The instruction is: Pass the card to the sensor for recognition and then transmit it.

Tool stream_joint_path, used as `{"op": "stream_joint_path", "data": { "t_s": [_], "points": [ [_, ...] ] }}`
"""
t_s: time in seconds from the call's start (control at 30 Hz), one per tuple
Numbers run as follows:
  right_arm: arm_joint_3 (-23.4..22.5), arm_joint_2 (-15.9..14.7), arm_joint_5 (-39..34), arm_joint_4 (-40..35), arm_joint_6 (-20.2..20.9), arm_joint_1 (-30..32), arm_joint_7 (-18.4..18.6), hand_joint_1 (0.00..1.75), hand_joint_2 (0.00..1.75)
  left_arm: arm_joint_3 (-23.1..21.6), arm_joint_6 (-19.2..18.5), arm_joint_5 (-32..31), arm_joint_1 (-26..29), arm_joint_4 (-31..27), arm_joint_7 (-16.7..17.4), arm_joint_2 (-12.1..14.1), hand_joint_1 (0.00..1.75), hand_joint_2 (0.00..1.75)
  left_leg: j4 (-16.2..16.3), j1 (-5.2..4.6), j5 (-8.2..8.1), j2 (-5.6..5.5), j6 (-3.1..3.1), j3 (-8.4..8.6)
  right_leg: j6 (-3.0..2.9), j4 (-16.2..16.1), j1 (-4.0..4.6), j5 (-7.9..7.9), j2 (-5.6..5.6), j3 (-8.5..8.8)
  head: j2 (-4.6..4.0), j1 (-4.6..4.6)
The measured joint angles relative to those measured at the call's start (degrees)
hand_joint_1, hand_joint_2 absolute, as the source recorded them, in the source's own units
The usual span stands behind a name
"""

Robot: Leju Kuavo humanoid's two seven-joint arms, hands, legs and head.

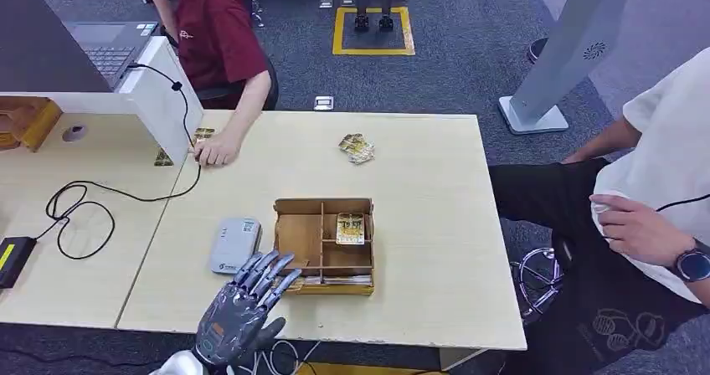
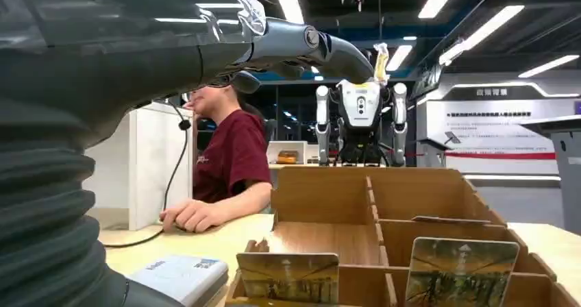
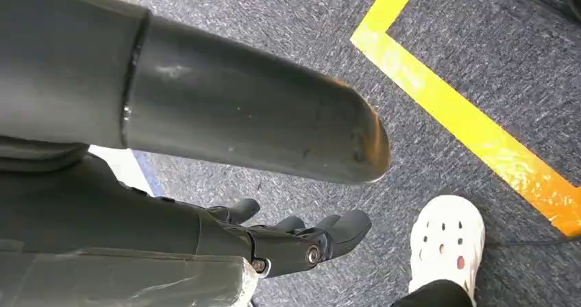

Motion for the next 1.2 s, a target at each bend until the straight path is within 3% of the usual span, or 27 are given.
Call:
{"op": "stream_joint_path", "data": {
  "t_s": [0.37, 1.2],
  "points": [
    [0.0, 0.0, 0.0, 0.0, 0.0, 0.0, 0.3, 0.00, 0.00, 0.0, -0.5, -0.4, -1.0, 2.5, 1.0, -0.3, 0.00, 1.75, 0.0, 0.00, 0.00, 0.00, 0.00, 0.00, 0.00, 0.0, 0.00, 0.00, 0.00, 0.00, 0.00, 0.02],
    [0.0, 0.0, 0.0, 0.0, 0.1, 0.0, 0.4, 0.00, 0.00, 0.0, -3.3, 0.6, -3.7, 6.6, 2.9, -4.0, 0.00, 1.75, 0.0, 0.00, 0.00, -0.01, 0.00, 0.00, 0.00, 0.0, 0.00, 0.00, -0.01, 0.00, 0.00, 0.00]
  ]
}}
